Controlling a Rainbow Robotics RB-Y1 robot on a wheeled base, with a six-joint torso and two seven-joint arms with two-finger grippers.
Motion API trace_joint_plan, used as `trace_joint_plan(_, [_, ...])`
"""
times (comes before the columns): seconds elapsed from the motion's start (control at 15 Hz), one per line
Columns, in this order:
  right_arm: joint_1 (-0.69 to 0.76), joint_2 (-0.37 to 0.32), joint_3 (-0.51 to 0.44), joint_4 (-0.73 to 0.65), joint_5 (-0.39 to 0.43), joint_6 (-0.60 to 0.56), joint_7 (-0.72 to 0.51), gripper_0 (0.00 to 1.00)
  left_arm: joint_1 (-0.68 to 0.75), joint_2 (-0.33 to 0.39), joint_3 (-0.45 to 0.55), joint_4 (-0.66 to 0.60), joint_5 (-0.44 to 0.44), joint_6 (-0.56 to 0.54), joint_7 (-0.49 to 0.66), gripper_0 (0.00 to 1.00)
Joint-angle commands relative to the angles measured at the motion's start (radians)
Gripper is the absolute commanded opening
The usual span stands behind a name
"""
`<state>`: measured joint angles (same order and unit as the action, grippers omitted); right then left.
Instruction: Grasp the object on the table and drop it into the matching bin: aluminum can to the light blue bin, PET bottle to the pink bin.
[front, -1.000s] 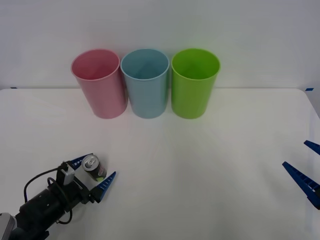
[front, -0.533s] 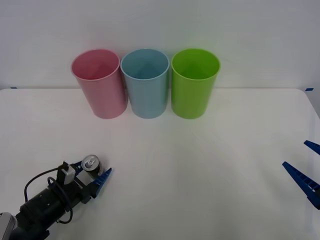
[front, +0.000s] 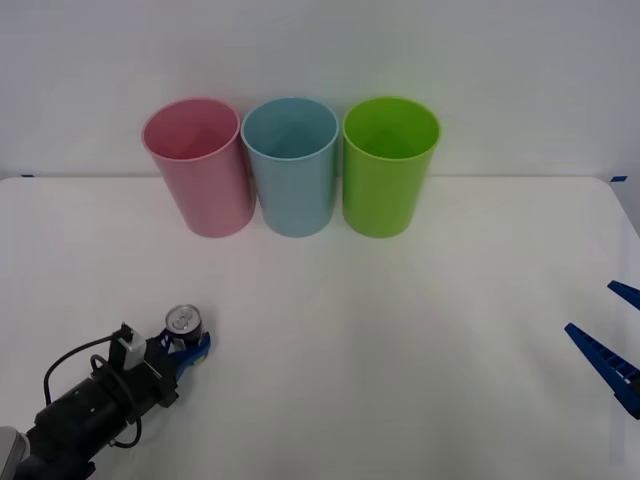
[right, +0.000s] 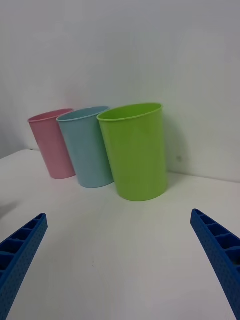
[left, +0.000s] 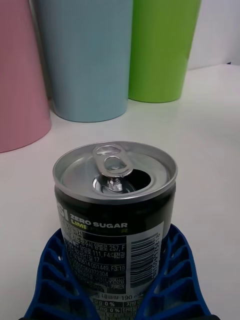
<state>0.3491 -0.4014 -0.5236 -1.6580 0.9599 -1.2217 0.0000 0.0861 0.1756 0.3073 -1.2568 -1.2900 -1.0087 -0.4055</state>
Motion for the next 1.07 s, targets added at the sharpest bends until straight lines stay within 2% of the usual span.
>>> trace_joint_plan(0.07, [0.000, 0.000, 0.000, 0.000, 0.000, 0.000, 0.000, 1.00, 0.004, 0.001, 0.018, 0.001, 0.003, -0.024, 0.004, 0.00])
trace_joint_plan(0.27, [0.000, 0.000, 0.000, 0.000, 0.000, 0.000, 0.000, 1.00, 0.024, 0.012, 0.042, -0.012, 0.026, -0.070, 0.013, 0.00])
trace_joint_plan(0.67, [0.000, 0.000, 0.000, 0.000, 0.000, 0.000, 0.000, 1.00, 0.162, 0.028, 0.049, -0.191, 0.141, -0.067, 0.076, 0.00])
trace_joint_plan(1.07, [0.000, 0.000, 0.000, 0.000, 0.000, 0.000, 0.000, 1.00, 0.257, 0.028, 0.067, -0.423, 0.221, -0.018, 0.264, 0.00])
